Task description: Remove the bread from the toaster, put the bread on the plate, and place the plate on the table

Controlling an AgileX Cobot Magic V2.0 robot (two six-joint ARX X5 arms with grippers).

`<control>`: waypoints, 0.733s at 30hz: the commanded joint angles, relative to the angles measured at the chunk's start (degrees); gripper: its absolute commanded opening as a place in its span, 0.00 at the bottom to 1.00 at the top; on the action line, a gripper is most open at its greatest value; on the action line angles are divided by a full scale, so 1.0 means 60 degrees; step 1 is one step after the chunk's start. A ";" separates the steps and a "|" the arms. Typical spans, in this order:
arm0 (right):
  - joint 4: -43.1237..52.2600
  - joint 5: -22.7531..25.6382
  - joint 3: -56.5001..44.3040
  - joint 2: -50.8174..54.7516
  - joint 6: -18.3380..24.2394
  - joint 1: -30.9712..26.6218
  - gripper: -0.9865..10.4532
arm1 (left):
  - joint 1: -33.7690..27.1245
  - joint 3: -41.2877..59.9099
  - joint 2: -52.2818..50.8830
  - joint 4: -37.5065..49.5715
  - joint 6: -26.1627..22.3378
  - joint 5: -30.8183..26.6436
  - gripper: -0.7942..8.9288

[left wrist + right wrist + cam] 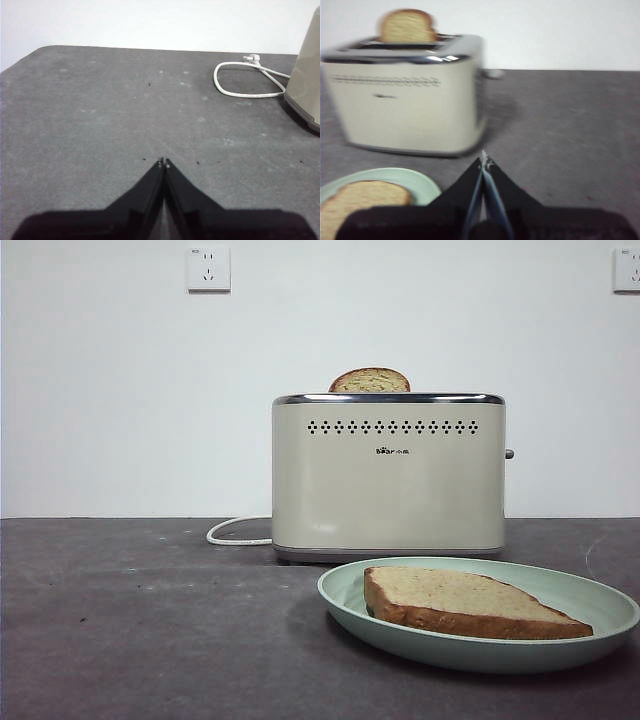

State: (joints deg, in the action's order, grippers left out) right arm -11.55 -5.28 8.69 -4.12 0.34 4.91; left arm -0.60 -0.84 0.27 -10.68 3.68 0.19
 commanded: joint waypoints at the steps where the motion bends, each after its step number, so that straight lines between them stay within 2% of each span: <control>1: 0.0135 0.0237 -0.0328 0.0331 -0.0153 0.0000 0.09 | -0.0025 0.0113 -0.0025 0.0055 0.0033 -0.0011 0.08; 7: 0.0168 0.0448 -0.0907 0.0674 -0.0208 0.0004 0.09 | -0.0025 0.0113 -0.0025 0.0055 0.0033 -0.0011 0.08; 12: 0.0168 0.0441 -0.1402 0.0674 -0.0699 0.0004 0.09 | -0.0025 0.0113 -0.0025 0.0055 0.0033 -0.0011 0.08; 22: 0.0219 0.0444 -0.1402 0.0674 -0.0659 0.0007 0.09 | -0.0025 0.0113 -0.0025 0.0055 0.0033 -0.0015 0.08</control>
State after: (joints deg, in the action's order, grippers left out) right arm -10.17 -2.76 1.13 -0.23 -3.16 4.91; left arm -0.60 -0.84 0.27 -10.68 3.68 0.19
